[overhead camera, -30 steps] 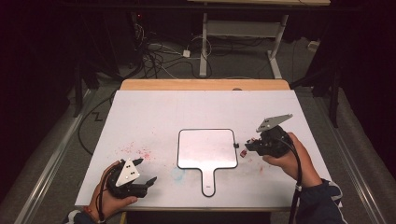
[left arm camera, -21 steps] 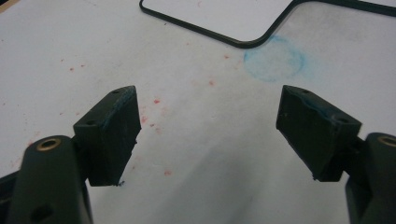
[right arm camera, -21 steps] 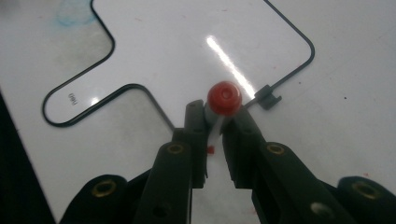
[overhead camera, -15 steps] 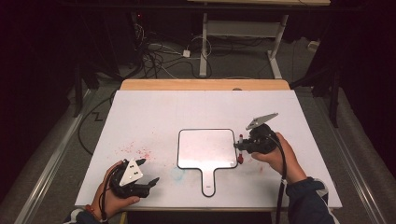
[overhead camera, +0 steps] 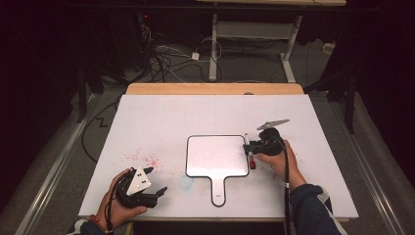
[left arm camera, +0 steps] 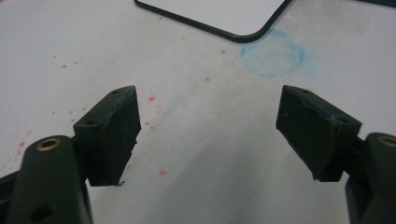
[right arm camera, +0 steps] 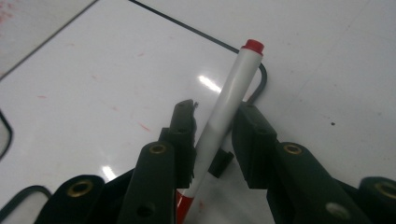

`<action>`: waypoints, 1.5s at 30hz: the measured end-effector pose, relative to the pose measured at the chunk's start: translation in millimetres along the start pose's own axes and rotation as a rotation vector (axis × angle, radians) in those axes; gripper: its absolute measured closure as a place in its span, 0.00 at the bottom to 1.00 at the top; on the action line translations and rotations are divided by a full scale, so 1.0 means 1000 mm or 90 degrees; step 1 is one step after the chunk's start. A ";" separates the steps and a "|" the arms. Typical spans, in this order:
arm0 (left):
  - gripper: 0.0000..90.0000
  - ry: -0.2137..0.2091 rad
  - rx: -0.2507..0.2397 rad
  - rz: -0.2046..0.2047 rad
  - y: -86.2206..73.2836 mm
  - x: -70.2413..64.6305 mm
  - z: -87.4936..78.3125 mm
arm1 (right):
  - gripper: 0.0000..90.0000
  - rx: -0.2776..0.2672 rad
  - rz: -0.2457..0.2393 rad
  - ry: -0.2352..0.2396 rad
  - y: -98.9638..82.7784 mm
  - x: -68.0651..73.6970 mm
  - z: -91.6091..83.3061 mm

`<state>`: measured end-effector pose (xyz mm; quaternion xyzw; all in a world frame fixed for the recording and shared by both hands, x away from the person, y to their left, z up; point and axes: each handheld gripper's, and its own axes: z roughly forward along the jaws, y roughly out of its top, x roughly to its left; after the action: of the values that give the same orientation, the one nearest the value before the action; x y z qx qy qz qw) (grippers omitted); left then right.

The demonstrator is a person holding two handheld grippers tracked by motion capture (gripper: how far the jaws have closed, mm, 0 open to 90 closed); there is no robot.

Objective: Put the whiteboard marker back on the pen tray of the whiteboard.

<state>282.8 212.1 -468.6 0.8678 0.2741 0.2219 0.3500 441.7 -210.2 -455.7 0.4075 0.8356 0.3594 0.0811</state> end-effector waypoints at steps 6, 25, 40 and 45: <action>0.23 -0.002 0.003 0.001 0.000 -0.001 0.001 | 0.74 0.002 0.029 -0.012 -0.004 -0.004 0.010; 0.23 0.001 0.001 0.003 0.000 0.000 -0.001 | 0.71 -0.017 -0.040 -0.094 0.001 0.005 0.005; 0.23 0.011 -0.014 -0.006 0.001 0.004 -0.006 | 0.55 -0.152 -0.164 -0.155 0.004 0.034 -0.040; 0.23 0.013 -0.017 -0.009 0.002 0.007 -0.005 | 0.49 -0.196 -0.205 -0.167 -0.004 0.044 -0.058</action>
<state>285.6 218.2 -462.6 0.8590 0.2807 0.2317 0.3602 385.5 -210.2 -409.5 0.2951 0.8073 0.4091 0.3063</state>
